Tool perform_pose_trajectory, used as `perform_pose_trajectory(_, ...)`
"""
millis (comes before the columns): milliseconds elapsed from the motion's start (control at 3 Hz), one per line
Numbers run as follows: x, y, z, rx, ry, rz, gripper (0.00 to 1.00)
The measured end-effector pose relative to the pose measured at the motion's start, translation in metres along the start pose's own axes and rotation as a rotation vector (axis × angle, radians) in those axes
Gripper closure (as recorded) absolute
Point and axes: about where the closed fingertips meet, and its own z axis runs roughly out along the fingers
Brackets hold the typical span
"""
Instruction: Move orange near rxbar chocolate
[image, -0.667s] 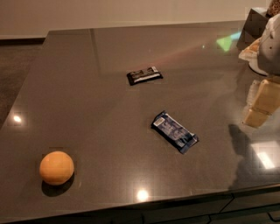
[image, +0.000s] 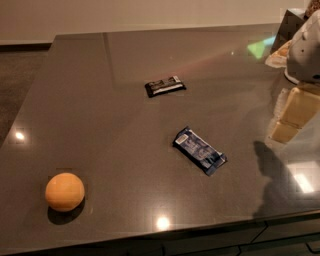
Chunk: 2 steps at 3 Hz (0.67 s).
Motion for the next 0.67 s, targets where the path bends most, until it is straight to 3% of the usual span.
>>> perform_pose_trajectory(333,-0.05,0.013,0.006,-0.033,-0.112,-0.061,0.0)
perform_pose_trajectory(667,-0.083,0.028,0.011,-0.065,-0.184,-0.11,0.0)
